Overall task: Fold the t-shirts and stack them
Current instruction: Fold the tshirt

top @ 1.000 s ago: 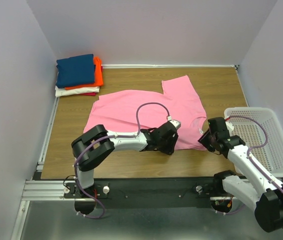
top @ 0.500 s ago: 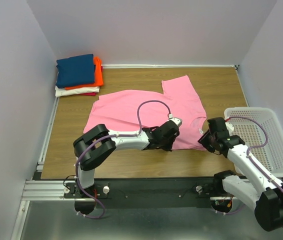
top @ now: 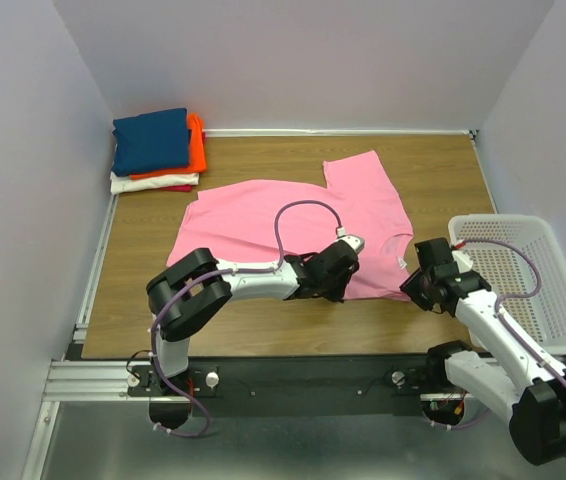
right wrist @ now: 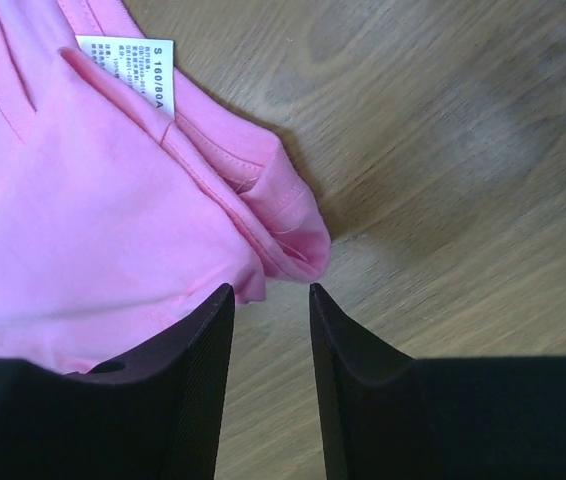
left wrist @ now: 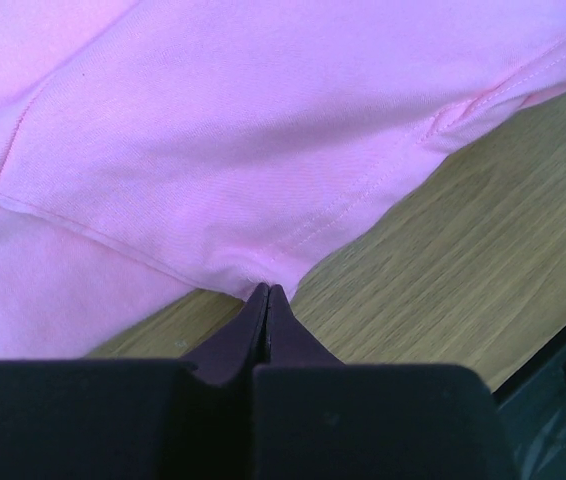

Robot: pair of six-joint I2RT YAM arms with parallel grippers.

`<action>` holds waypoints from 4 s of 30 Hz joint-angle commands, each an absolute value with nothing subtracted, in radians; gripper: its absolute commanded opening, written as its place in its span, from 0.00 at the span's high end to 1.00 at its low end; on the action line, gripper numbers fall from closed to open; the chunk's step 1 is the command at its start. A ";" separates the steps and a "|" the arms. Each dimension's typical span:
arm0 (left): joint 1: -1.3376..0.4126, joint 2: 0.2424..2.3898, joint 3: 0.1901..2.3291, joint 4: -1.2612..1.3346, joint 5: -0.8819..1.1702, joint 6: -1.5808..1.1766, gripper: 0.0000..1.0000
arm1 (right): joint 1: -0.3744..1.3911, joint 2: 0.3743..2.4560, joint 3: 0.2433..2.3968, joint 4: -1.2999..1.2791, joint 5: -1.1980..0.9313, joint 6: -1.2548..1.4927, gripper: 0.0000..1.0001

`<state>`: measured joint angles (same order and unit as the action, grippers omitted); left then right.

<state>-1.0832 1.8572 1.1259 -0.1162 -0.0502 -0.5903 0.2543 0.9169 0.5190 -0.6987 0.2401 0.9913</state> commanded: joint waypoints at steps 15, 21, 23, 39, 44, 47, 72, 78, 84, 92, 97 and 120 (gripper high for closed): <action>-1.078 1.805 1.149 -0.138 -0.075 -0.575 1.00 | 0.259 1.029 0.584 -0.673 0.252 1.014 0.75; -1.074 1.798 1.152 -0.143 -0.075 -0.571 1.00 | 0.259 1.051 0.594 -0.657 0.235 0.999 0.97; -1.062 1.790 1.157 -0.146 -0.077 -0.563 1.00 | 0.259 1.055 0.612 -0.655 0.238 0.988 1.00; -0.824 1.838 1.319 -0.149 -0.012 -0.482 1.00 | 0.258 1.344 0.952 -0.466 0.333 0.776 1.00; -0.775 1.899 1.402 -0.170 -0.008 -0.491 1.00 | 0.258 1.446 1.031 -0.419 0.388 0.735 1.00; -0.764 1.934 1.446 -0.178 -0.005 -0.502 1.00 | 0.256 1.489 1.071 -0.407 0.405 0.719 1.00; -0.721 2.039 1.526 -0.187 -0.043 -0.534 1.00 | 0.198 1.661 1.157 -0.337 0.385 0.657 0.99; -0.693 2.030 1.539 -0.187 -0.046 -0.529 0.76 | 0.193 1.713 1.193 -0.327 0.347 0.624 0.55; -0.601 1.909 1.465 -0.202 -0.080 -0.555 0.65 | 0.193 1.674 1.203 -0.328 0.272 0.609 0.30; -0.476 1.656 1.114 -0.147 -0.140 -0.712 0.68 | 0.297 1.539 1.030 -0.296 0.173 0.663 0.32; -0.408 1.577 0.939 -0.101 -0.133 -0.747 0.69 | 0.411 1.514 0.950 -0.279 0.181 0.710 0.32; -0.183 1.598 0.761 -0.005 -0.034 -0.749 0.73 | 0.545 1.457 0.720 -0.252 0.212 0.824 0.33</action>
